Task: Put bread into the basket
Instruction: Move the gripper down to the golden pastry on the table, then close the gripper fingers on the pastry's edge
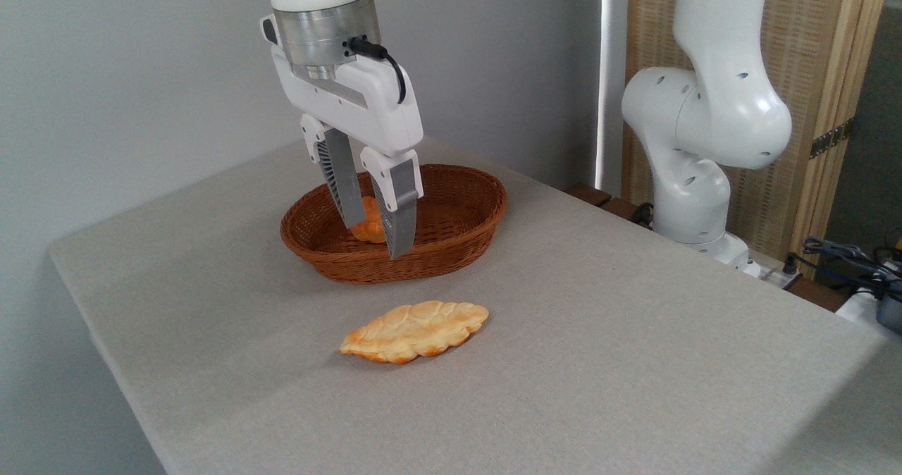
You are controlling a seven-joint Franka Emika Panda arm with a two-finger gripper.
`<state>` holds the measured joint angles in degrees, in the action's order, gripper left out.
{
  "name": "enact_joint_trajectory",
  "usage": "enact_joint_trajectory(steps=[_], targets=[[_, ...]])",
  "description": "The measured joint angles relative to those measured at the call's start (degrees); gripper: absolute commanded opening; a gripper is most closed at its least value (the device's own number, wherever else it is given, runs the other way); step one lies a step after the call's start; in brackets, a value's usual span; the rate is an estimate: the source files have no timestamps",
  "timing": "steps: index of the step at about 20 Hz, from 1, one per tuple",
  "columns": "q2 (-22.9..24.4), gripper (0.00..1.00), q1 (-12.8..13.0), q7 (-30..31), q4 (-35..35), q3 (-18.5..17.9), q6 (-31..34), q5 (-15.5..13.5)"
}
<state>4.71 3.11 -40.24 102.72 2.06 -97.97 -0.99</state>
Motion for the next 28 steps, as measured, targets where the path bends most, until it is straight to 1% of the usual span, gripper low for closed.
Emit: enact_joint_trajectory(steps=[5,8,10,16,21,26,28], targets=[[0.0,1.0,0.3,0.0,0.6,0.0,1.6,-0.9],[-0.2,1.0,0.3,-0.2,2.8,0.0,0.3,-1.0],[-0.4,1.0,0.3,-1.5,4.3,0.0,-1.1,-1.0],[-1.3,1.0,0.3,-7.7,10.1,-0.1,-7.7,-1.0],[-1.9,1.0,0.3,-15.8,14.2,-0.1,-11.5,-1.0],[-2.2,1.0,0.3,-24.3,17.1,-0.1,-13.5,-1.0],[-2.3,1.0,0.3,-26.2,17.3,-0.1,-13.6,-1.0]])
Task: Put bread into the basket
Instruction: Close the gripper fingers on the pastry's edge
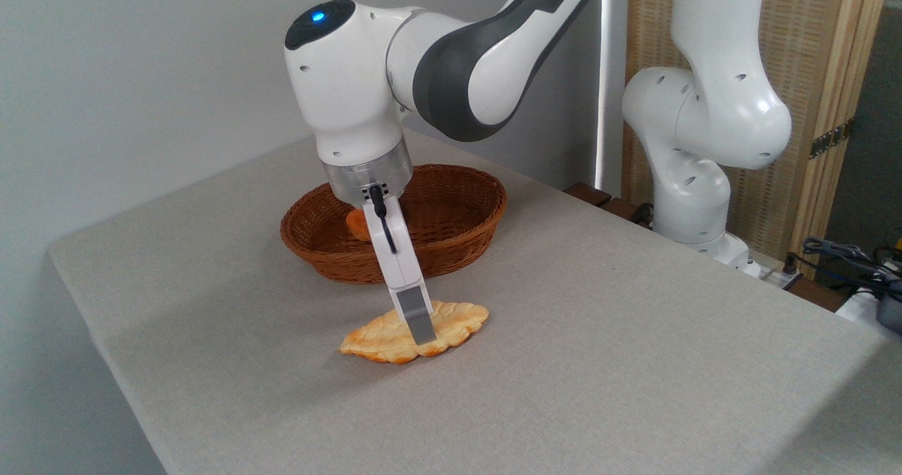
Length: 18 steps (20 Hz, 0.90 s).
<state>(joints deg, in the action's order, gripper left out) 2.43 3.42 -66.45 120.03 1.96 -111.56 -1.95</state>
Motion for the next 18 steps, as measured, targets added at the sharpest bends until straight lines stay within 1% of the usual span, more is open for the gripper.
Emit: enact_joint_trajectory(steps=[7,8,9,10,11,12,18], targets=[[-1.3,1.0,0.0,-0.7,0.2,0.0,-1.5,0.0],[-1.5,0.97,0.0,-0.7,0.2,0.0,-1.5,0.0],[-1.7,0.81,0.0,-0.7,0.2,0.0,-1.6,0.0],[-1.8,0.57,0.0,-0.7,0.2,0.0,-1.6,0.0],[-1.9,0.48,0.0,-0.7,0.2,0.0,-1.6,0.0],[-1.9,0.47,0.0,-0.7,0.2,0.0,-1.6,0.0],[-1.9,0.48,0.0,-0.7,0.2,0.0,-1.6,0.0]])
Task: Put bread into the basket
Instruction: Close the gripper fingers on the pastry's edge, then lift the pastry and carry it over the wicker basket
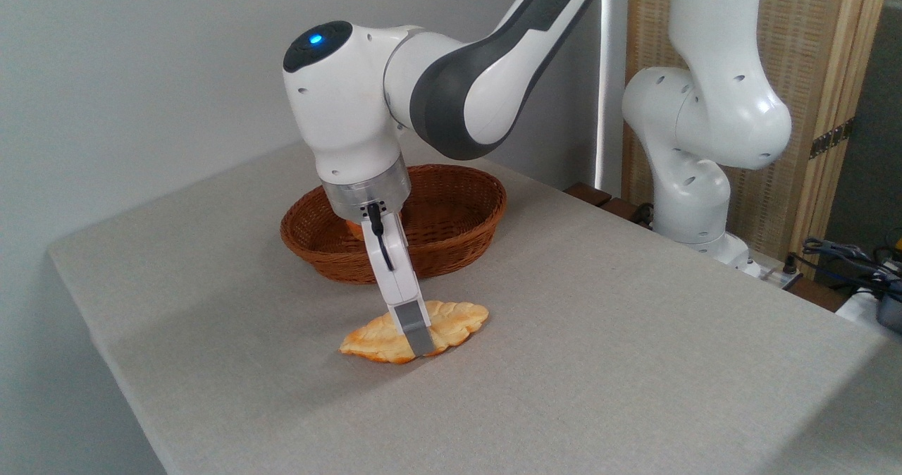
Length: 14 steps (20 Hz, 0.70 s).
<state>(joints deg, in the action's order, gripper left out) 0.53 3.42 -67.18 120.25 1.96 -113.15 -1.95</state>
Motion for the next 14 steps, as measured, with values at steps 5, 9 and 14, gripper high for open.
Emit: enact_joint_trajectory(steps=[5,9,14], targets=[[0.0,0.48,0.0,0.0,0.0,0.0,0.0,0.0],[0.0,0.5,0.0,0.0,0.0,0.0,0.0,0.0],[0.4,0.53,0.0,0.0,-0.2,0.0,0.0,0.0]])
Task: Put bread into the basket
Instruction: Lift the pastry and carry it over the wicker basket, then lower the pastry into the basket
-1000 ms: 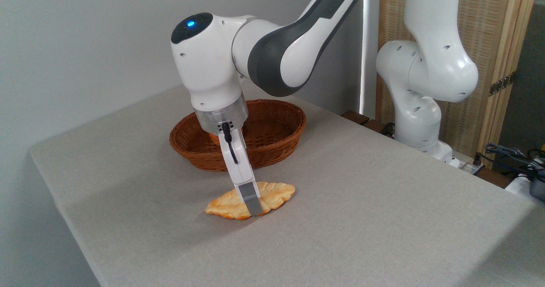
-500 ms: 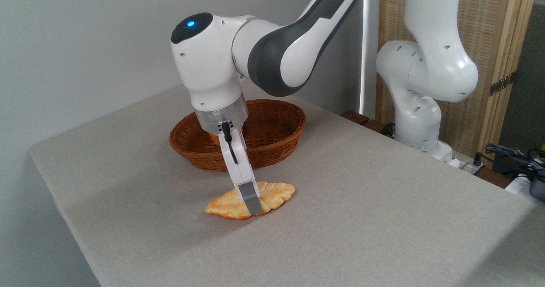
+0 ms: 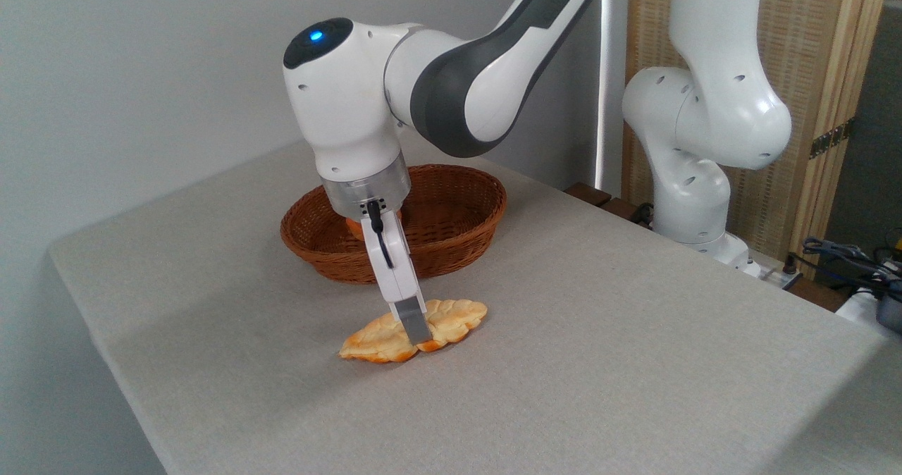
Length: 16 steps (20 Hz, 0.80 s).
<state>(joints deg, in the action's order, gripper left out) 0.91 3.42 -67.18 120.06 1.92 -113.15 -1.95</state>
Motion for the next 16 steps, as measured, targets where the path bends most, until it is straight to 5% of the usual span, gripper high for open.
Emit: enact_joint_trajectory(steps=[4,10,15,16], targets=[[2.0,0.54,0.0,0.0,-1.5,0.0,0.0,-0.5],[6.4,0.54,1.3,1.2,-2.9,1.1,1.6,-8.4],[8.0,0.57,3.0,9.6,-2.9,7.1,8.0,-10.0],[8.1,0.7,3.1,11.2,-2.9,8.5,9.2,-11.0]])
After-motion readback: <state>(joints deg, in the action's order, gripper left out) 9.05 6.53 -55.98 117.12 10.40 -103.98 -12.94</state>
